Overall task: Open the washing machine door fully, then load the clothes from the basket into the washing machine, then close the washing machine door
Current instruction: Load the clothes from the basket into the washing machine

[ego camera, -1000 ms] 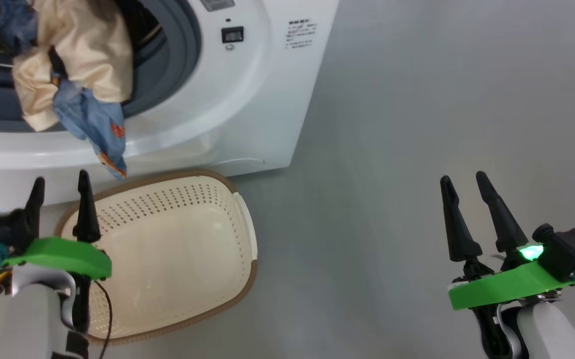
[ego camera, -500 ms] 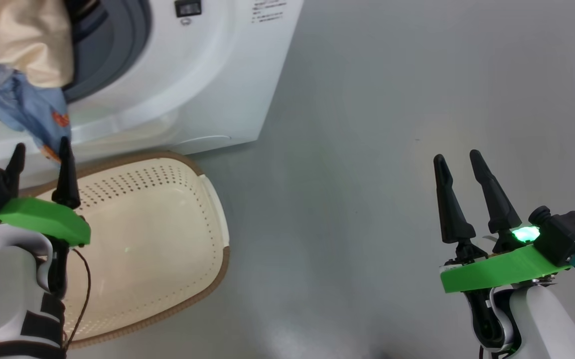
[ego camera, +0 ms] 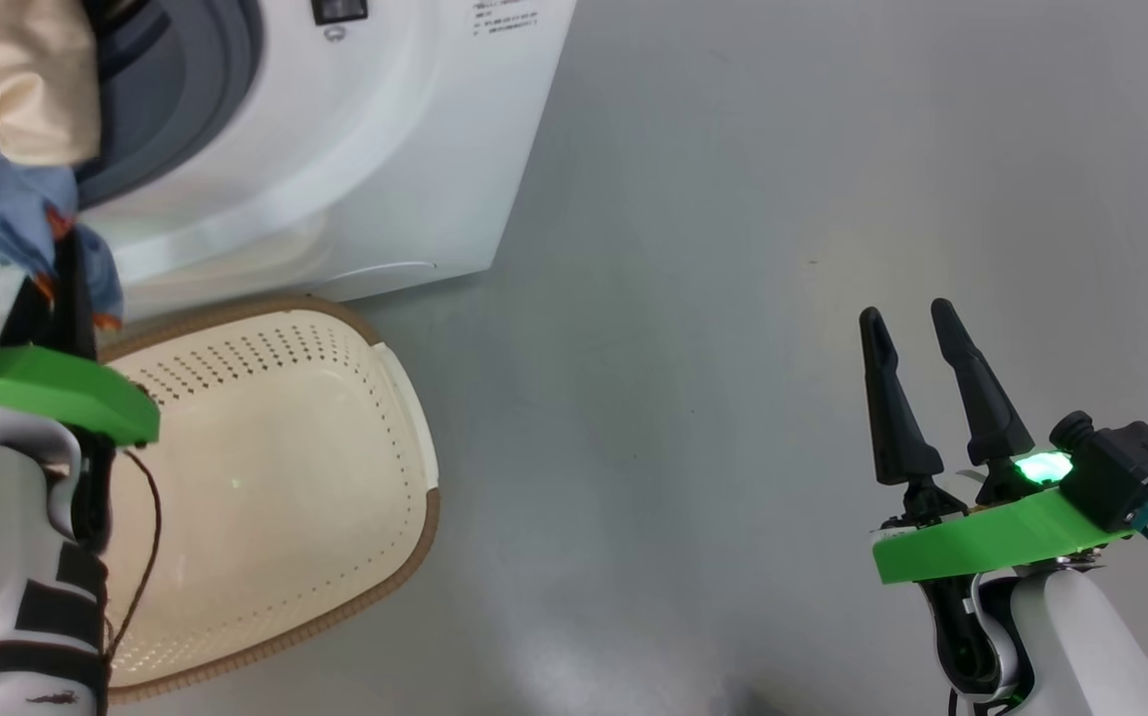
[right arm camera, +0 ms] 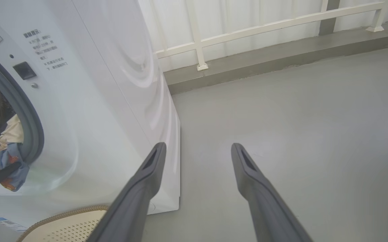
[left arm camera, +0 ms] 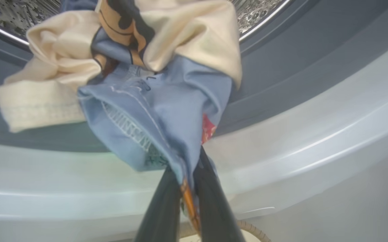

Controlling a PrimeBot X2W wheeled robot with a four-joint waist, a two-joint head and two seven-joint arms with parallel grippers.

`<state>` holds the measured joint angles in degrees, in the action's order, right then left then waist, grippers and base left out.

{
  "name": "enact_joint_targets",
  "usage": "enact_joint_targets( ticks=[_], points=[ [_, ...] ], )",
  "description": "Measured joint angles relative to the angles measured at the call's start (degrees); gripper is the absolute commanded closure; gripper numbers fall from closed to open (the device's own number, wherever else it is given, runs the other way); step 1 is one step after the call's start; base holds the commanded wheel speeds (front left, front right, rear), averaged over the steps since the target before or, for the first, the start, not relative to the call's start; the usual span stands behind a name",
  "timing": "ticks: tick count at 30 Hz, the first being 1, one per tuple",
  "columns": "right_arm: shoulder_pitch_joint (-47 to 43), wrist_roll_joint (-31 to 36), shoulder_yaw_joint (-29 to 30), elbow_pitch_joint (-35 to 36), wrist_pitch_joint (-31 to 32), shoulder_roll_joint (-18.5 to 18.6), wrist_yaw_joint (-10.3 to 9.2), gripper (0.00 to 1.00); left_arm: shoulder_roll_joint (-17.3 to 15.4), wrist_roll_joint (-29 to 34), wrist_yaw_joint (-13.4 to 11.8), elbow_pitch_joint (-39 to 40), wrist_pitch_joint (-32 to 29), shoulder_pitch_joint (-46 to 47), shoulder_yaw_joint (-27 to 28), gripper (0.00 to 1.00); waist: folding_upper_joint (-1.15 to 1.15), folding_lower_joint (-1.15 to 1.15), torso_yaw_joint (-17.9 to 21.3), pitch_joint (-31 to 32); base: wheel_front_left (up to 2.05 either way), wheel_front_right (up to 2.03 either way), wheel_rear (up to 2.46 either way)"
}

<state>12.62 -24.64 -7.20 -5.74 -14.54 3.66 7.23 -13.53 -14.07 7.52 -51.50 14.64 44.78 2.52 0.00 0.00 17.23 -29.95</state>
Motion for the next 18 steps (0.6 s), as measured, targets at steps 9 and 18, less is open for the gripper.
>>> enact_joint_targets(
  ticks=[9,18],
  points=[
    [0.0,0.0,0.3,0.1,0.0,-0.3,0.0,0.0,0.1,0.8,0.0,7.3,0.0,0.0,0.8,1.0,0.0,0.0,-0.8,0.2,0.0,0.0,0.0],
    [0.3,0.0,-0.1,0.1,0.0,-0.5,0.0,0.0,-1.6,2.9,0.0,3.0,0.0,6.7,-0.3,1.0,0.0,0.0,-0.8,-0.3,0.0,0.0,0.0]
  ],
)
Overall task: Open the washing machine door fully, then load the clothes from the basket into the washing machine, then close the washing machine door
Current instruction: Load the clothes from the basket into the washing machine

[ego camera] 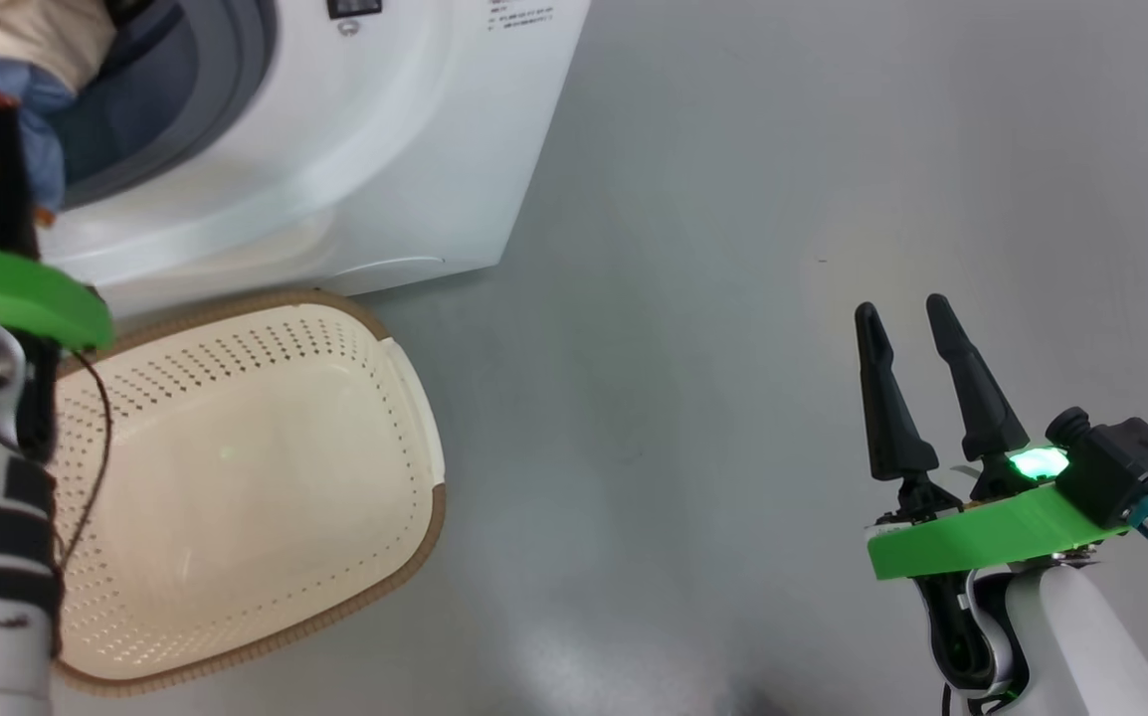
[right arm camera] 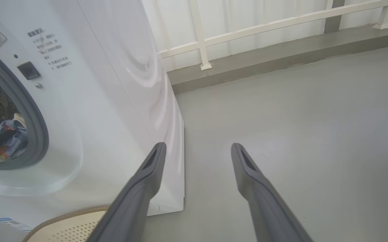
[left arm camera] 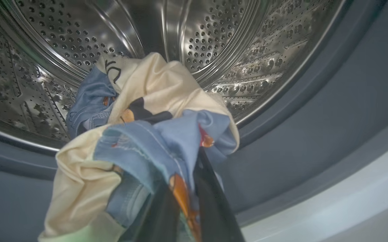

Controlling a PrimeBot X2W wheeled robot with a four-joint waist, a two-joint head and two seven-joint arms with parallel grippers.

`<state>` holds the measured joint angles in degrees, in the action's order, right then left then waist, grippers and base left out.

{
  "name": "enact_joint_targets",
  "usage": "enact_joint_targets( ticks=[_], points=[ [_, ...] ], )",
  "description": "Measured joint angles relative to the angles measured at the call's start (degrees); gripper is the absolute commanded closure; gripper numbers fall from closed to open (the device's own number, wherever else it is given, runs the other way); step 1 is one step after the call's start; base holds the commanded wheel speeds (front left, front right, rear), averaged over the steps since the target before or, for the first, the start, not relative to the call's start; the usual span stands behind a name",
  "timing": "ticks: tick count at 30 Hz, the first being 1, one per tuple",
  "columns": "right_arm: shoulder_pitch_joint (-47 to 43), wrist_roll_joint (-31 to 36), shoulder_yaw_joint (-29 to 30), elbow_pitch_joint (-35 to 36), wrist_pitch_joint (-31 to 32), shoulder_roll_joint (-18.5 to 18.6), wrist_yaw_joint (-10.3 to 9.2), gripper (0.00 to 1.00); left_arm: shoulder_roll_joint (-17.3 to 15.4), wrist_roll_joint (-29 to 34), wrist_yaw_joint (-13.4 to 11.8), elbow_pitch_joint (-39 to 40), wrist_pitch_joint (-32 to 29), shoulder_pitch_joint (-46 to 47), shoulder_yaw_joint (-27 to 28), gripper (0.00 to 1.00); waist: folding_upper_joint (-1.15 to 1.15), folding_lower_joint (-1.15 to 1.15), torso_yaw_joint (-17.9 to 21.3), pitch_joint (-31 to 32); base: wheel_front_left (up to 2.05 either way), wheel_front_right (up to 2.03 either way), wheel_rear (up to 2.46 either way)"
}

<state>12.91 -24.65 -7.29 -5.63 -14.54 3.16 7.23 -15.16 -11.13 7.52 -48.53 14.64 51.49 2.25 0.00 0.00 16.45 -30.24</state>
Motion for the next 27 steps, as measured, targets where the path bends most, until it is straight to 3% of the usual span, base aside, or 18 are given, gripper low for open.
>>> enact_joint_targets(
  ticks=[9,11,14,24,27],
  points=[
    [0.8,-0.1,-0.1,-0.1,0.0,-0.2,0.0,0.0,-2.0,1.8,-0.4,-12.5,-2.5,8.4,-2.0,1.0,0.0,0.0,1.3,0.0,0.0,0.0,0.0],
    [0.8,-0.1,-0.3,-0.1,0.0,-0.3,0.0,0.0,-2.4,2.5,-0.5,-15.1,-3.8,10.4,-2.4,0.96,0.0,0.0,1.7,0.0,0.0,0.0,0.0],
    [0.8,-0.1,-0.9,-0.1,0.0,-0.4,0.0,0.0,-3.7,3.1,-1.0,-17.9,-4.5,13.2,-3.0,1.0,0.0,0.0,2.4,-0.2,0.0,0.0,0.0],
    [0.8,-0.7,-1.9,0.0,0.0,-0.7,0.0,0.0,-7.6,4.3,-3.1,-20.0,-0.7,20.3,-3.8,1.0,0.0,0.0,5.4,-1.4,0.0,0.0,0.0],
    [0.9,-1.2,-2.2,0.2,0.0,-0.8,0.0,0.0,-8.9,3.9,-4.4,-16.7,-0.2,21.5,-2.9,1.0,0.0,0.0,6.4,-2.3,0.0,0.0,0.0]
  ],
)
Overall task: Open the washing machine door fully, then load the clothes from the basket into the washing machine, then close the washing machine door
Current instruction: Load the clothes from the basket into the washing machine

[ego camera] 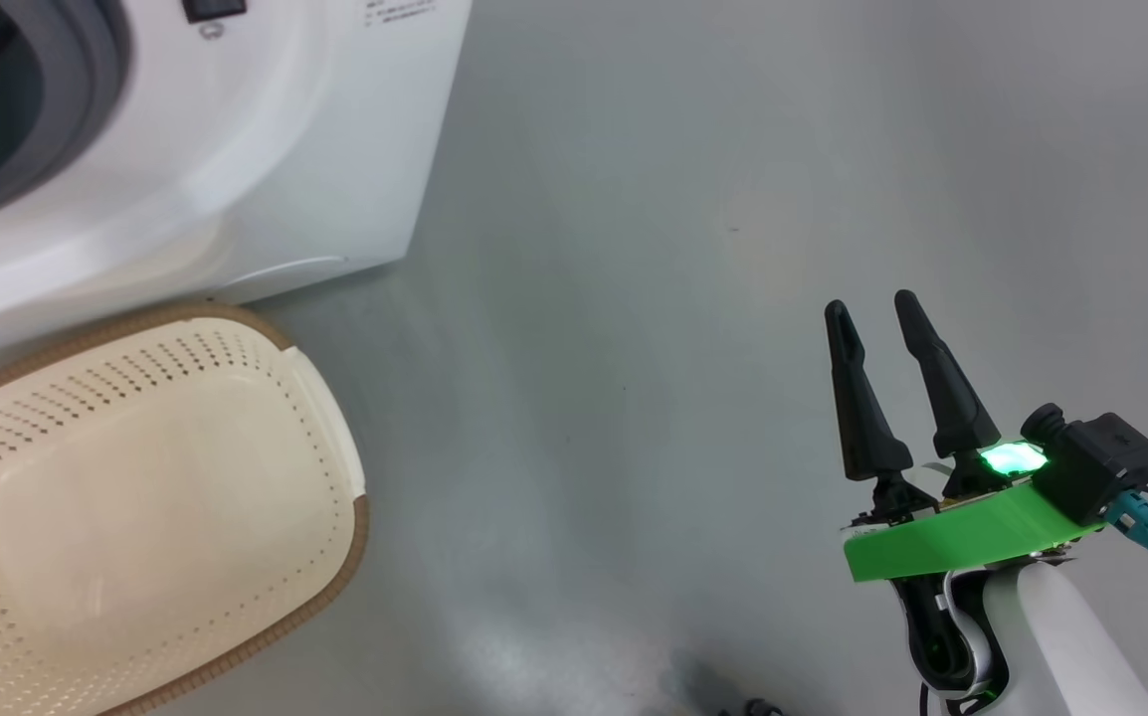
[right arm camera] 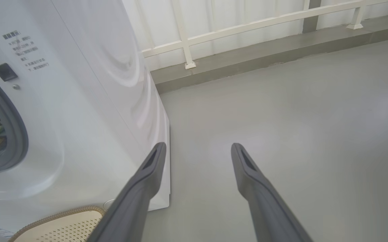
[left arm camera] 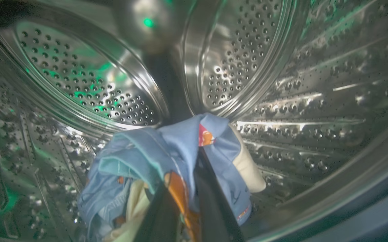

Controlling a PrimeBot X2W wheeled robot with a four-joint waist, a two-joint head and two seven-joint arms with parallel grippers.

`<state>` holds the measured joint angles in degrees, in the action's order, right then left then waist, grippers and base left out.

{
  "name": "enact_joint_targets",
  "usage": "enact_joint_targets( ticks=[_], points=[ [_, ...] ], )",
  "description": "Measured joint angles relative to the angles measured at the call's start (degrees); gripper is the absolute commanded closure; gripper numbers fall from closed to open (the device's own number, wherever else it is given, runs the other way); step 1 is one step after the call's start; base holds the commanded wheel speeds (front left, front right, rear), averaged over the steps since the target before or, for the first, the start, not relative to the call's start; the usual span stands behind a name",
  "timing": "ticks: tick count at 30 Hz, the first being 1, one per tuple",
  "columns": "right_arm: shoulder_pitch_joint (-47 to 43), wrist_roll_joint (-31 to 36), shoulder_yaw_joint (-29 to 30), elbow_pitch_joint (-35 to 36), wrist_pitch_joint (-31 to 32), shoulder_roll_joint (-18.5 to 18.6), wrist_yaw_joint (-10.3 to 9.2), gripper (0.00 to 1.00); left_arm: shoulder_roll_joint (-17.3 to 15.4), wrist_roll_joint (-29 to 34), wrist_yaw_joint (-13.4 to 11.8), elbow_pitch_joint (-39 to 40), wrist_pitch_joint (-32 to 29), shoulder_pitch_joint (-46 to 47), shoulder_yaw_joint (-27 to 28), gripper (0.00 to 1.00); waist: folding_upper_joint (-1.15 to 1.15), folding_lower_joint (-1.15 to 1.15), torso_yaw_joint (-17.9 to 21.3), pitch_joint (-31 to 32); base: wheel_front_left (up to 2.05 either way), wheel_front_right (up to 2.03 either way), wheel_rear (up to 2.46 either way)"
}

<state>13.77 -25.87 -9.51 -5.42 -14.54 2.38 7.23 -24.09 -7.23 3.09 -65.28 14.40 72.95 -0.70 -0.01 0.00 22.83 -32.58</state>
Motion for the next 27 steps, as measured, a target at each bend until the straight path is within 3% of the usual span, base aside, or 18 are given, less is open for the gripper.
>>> enact_joint_targets(
  ticks=[5,12,19,27],
  points=[
    [0.0,-1.2,0.1,0.4,0.0,0.0,0.0,0.0,-1.0,0.2,-0.6,4.4,0.2,-0.3,0.3,1.0,0.0,0.0,0.7,-1.4,0.0,0.0,0.0],
    [0.1,-1.6,-0.3,0.4,0.0,-0.1,0.0,0.0,-1.4,1.3,-0.5,-2.9,-0.7,-1.2,-2.1,1.0,0.0,0.01,0.4,-2.1,0.0,0.0,0.0],
    [0.4,-2.0,-1.1,0.5,0.0,-0.1,0.0,0.0,-1.8,1.4,-0.2,-7.7,-7.7,1.3,-2.9,1.0,0.0,0.0,-0.1,-2.3,0.0,0.0,0.0],
    [1.3,-2.4,-1.5,1.1,0.0,-0.1,0.0,0.0,-3.5,1.8,-3.3,-8.7,-11.4,3.0,-4.0,1.0,0.0,0.0,0.6,-3.0,0.0,0.0,0.0]
  ],
)
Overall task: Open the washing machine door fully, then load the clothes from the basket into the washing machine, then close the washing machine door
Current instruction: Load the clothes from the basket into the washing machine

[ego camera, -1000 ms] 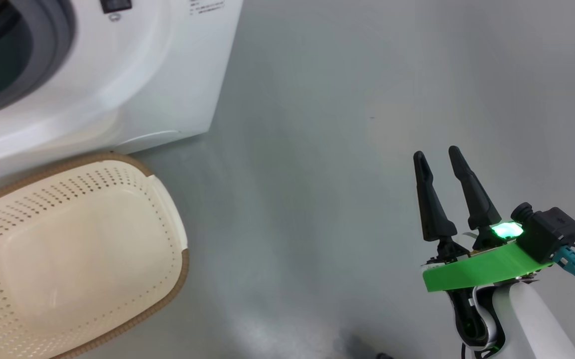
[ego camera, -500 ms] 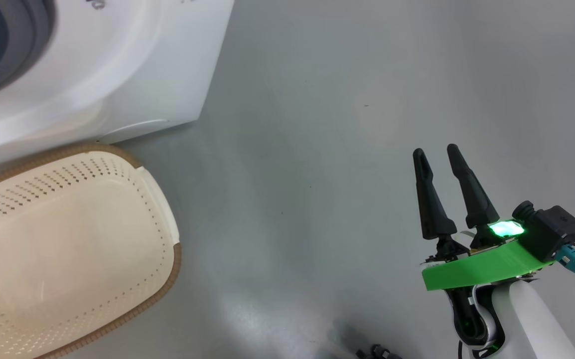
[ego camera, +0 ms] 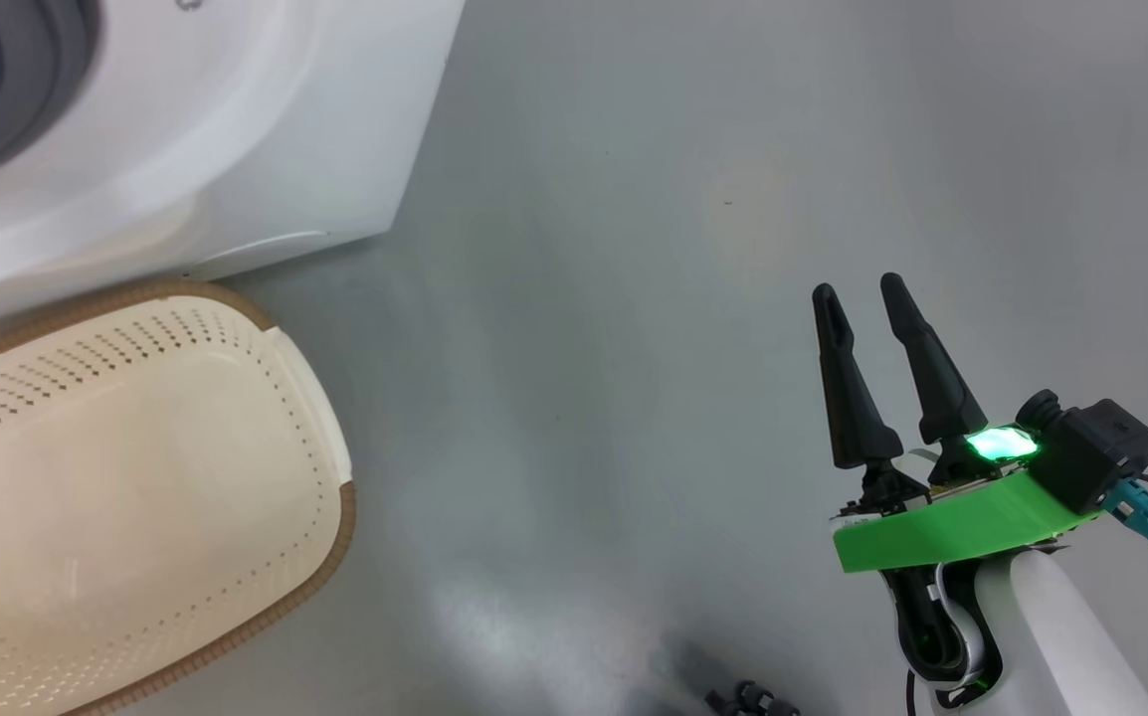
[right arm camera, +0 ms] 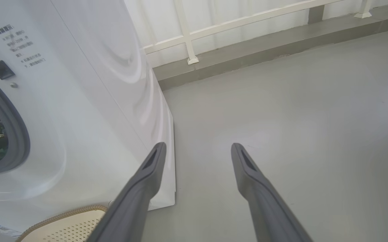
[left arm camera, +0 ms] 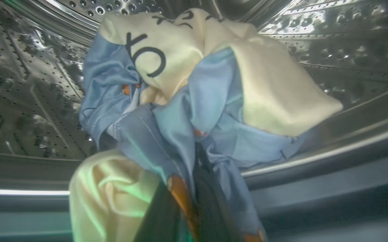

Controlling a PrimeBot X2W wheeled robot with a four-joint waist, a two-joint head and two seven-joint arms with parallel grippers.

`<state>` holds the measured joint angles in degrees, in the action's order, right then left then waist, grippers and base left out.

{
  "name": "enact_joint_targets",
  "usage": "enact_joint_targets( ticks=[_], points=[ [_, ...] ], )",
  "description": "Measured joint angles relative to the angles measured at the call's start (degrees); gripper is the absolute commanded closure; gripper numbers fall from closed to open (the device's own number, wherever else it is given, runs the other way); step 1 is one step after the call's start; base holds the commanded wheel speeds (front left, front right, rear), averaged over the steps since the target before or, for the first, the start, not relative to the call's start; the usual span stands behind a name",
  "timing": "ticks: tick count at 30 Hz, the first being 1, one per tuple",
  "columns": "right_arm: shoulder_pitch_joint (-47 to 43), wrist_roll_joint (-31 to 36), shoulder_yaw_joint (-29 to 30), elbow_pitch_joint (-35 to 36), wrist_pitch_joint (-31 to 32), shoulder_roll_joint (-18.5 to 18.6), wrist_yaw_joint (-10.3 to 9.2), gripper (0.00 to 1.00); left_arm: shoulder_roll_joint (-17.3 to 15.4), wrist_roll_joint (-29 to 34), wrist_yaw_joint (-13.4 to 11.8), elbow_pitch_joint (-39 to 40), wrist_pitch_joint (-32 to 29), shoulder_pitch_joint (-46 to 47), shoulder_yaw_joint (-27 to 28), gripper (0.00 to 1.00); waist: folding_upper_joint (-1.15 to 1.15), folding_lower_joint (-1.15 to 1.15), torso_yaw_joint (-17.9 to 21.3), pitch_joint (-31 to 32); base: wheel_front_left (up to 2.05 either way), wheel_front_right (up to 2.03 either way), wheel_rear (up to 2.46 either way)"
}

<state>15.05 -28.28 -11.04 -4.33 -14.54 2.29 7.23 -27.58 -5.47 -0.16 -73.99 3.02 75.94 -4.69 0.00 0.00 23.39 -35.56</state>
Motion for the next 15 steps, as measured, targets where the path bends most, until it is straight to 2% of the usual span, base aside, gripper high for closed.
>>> enact_joint_targets(
  ticks=[5,6,10,15],
  points=[
    [0.0,0.0,0.0,0.1,0.0,0.0,0.0,0.0,-2.4,1.6,-3.4,-0.1,3.6,1.2,-1.0,1.0,0.0,0.0,0.5,-0.5,0.0,0.0,0.0],
    [0.0,0.0,0.0,0.1,0.0,0.0,0.0,0.0,-2.5,1.6,-3.5,0.0,4.5,1.6,-1.2,1.0,0.0,0.0,0.6,-0.6,0.0,0.0,0.0],
    [0.0,0.0,-0.1,0.2,0.0,0.0,0.0,0.0,-2.7,1.9,-3.0,1.3,9.1,2.7,-2.2,1.0,0.0,0.0,0.9,-0.9,0.0,0.0,0.0],
    [0.0,0.0,-0.2,0.3,0.0,0.0,0.0,0.0,-1.9,1.4,0.6,0.9,9.9,2.9,-2.5,1.0,0.0,0.0,1.0,-0.9,0.0,0.0,0.0]
  ],
)
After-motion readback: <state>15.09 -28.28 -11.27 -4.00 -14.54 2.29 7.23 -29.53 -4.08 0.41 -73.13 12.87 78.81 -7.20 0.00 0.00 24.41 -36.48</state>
